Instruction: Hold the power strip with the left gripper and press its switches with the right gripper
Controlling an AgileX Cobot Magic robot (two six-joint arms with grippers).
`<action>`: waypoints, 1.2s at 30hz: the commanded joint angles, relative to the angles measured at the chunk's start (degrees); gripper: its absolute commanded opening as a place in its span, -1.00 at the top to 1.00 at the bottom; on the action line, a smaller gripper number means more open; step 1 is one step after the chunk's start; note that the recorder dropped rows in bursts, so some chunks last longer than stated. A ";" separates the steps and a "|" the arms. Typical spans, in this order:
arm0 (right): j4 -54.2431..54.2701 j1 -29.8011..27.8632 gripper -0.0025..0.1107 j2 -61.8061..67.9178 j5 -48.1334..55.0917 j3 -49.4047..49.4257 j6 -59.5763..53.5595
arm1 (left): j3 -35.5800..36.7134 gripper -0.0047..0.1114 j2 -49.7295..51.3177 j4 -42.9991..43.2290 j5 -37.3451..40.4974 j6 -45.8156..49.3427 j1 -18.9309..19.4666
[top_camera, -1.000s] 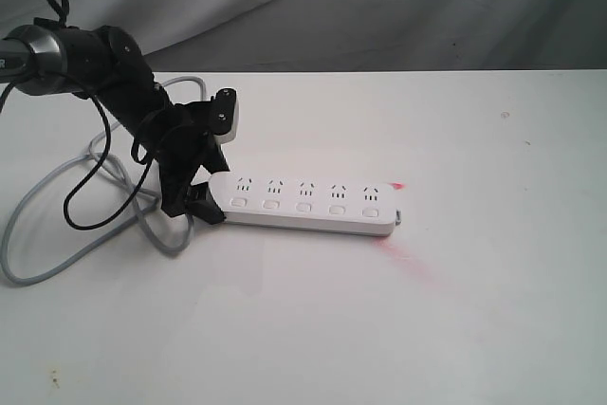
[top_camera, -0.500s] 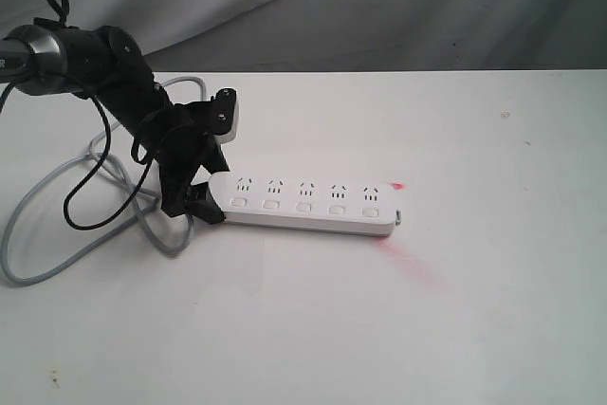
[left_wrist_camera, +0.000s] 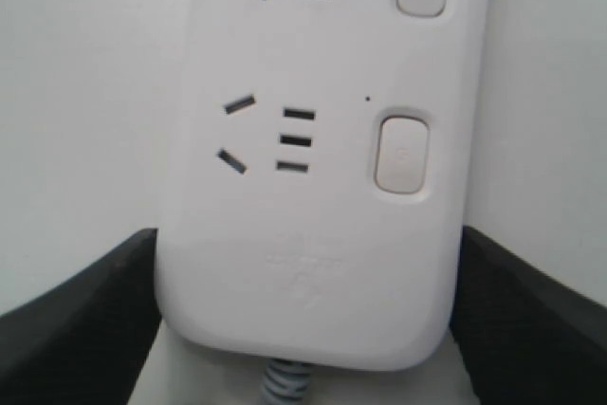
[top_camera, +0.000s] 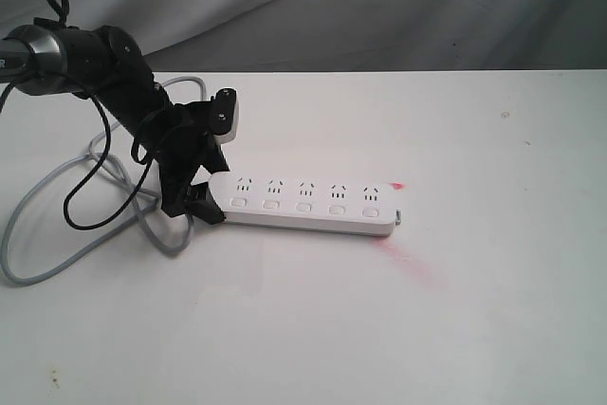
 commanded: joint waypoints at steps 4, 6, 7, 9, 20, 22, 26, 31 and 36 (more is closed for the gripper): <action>-0.51 -0.45 0.96 -0.24 -0.06 0.19 0.21 | 0.07 -0.28 0.09 1.25 -1.35 -0.13 0.01; -0.51 -0.45 0.96 -0.24 -0.06 0.19 0.21 | 0.07 -0.28 0.09 1.25 -1.35 -0.13 0.01; -0.51 -0.45 0.96 -0.24 -0.06 0.19 0.21 | 0.07 -0.28 0.09 1.25 -1.35 0.05 0.01; -0.51 -0.45 0.96 -0.24 -0.06 0.19 0.21 | 0.07 -0.28 0.09 1.25 -1.35 0.05 0.01; -0.51 -0.45 0.96 -0.24 -0.06 0.19 0.33 | 0.07 -0.28 0.09 1.25 -1.35 -0.07 0.01; -0.51 -0.45 0.96 -0.24 -0.06 0.19 0.33 | 0.07 -0.28 0.09 1.25 -1.35 -0.07 0.01; -0.51 -0.45 0.96 -0.24 -0.06 0.19 0.33 | 0.07 -0.28 0.09 1.25 -1.35 -0.07 0.01; -0.51 -0.45 0.96 -0.24 -0.06 0.19 0.33 | 0.07 -0.28 0.09 0.32 -1.61 -0.06 0.01; -0.51 -0.45 0.96 -0.24 -0.06 0.19 0.33 | 0.07 -0.28 0.09 0.34 -1.50 -0.06 0.01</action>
